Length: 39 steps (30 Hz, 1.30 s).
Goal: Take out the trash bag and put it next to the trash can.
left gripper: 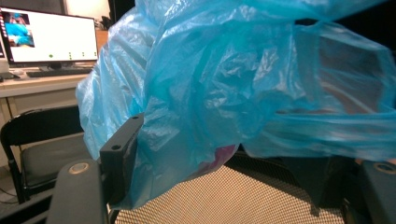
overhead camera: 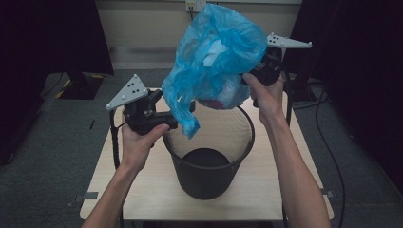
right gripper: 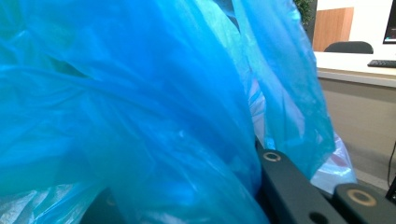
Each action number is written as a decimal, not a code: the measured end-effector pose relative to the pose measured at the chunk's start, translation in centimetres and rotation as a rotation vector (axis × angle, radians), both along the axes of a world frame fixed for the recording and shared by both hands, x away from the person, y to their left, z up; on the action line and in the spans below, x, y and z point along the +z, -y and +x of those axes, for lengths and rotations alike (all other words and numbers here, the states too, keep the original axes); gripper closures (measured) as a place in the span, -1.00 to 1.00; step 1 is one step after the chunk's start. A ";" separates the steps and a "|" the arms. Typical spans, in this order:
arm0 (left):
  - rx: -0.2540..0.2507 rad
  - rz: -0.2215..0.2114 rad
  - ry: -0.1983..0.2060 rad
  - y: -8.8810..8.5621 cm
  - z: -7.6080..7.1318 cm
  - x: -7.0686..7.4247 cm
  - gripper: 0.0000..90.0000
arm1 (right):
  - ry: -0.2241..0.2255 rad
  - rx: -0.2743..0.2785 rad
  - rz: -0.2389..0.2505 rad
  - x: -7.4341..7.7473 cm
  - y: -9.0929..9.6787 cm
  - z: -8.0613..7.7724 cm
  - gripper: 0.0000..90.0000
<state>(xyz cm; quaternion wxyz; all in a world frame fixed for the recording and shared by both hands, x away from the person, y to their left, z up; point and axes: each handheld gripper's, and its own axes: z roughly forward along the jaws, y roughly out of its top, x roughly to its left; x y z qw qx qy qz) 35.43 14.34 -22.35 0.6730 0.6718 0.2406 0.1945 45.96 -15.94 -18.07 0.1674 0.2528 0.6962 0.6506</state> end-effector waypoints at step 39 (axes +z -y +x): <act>0.052 0.003 -0.054 -2.1 1.5 -1.8 -0.55 | -0.079 -0.239 -0.121 -4.8 7.0 4.3 0.90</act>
